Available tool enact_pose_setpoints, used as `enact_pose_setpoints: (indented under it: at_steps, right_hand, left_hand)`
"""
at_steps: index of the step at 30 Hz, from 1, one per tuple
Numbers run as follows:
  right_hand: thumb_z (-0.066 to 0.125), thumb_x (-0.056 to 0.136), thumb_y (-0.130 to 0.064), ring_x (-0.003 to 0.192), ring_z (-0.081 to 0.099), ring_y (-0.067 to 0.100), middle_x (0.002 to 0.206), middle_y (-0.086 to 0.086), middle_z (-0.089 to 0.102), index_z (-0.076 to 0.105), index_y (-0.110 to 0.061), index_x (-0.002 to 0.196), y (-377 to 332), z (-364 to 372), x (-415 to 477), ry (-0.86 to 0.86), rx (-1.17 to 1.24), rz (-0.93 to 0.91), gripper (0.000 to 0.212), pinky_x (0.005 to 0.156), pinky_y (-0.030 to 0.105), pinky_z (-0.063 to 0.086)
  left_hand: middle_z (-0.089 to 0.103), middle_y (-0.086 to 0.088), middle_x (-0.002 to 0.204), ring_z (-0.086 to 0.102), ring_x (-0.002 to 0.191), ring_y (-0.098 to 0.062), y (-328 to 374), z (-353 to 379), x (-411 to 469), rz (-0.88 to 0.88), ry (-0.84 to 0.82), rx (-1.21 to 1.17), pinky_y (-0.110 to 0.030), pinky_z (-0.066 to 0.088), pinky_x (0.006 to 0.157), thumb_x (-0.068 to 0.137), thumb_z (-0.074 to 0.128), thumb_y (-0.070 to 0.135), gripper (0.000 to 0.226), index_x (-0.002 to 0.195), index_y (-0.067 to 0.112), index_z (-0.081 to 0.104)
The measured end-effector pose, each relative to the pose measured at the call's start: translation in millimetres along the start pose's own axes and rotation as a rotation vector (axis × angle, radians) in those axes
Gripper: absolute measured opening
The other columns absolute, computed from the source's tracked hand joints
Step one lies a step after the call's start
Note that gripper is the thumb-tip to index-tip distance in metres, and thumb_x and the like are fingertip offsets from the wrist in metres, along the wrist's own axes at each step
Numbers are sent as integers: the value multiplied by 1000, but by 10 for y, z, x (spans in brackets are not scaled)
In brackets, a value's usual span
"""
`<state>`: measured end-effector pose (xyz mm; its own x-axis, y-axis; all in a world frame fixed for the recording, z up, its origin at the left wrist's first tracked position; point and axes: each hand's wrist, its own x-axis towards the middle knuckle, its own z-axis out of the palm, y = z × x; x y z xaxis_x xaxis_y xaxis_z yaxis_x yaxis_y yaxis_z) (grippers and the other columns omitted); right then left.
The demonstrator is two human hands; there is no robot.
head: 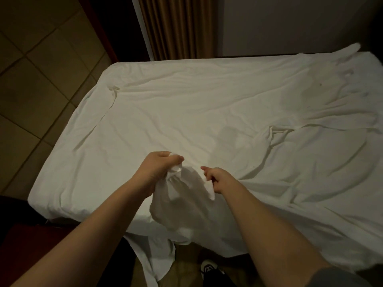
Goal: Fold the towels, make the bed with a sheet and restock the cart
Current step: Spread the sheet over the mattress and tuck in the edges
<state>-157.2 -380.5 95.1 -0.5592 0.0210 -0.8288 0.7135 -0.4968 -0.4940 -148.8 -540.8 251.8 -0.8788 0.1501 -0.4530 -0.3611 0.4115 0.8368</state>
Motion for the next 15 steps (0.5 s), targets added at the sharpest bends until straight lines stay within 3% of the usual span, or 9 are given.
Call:
enact_pose_setpoints:
  at_steps: [5,9,12,15]
  right_hand:
    - [21,83,18,57,44,14,53,1,51,57,-6,86,122,105,-279,-158,417,-46,43,55,19,41]
    - [20,81,17,40,44,11,58,4,52,57,-5,86,255,-41,-396,-217,584,-22,43,43,17,40]
    - [22,80,18,49,37,11,73,8,49,57,-5,98,318,-236,-317,-16,263,-1,46,33,16,28]
    - [35,85,8,60,38,15,84,10,49,56,-4,117,335,-394,-224,231,-288,1,39,46,21,29]
  left_hand:
    - [65,-10,71,60,70,-26,-352,51,222,-53,114,203,-34,48,70,85,66,31,29,66,9,65]
    - [57,-17,79,52,80,-27,-647,236,407,-232,-30,339,-29,41,68,88,55,11,21,76,-5,62]
    - [61,-18,99,60,90,-30,-832,361,395,-506,-265,340,-38,51,83,88,64,31,30,88,1,63]
    - [61,-6,101,58,92,-22,-883,373,327,-674,-551,477,-33,48,84,76,67,56,49,95,11,63]
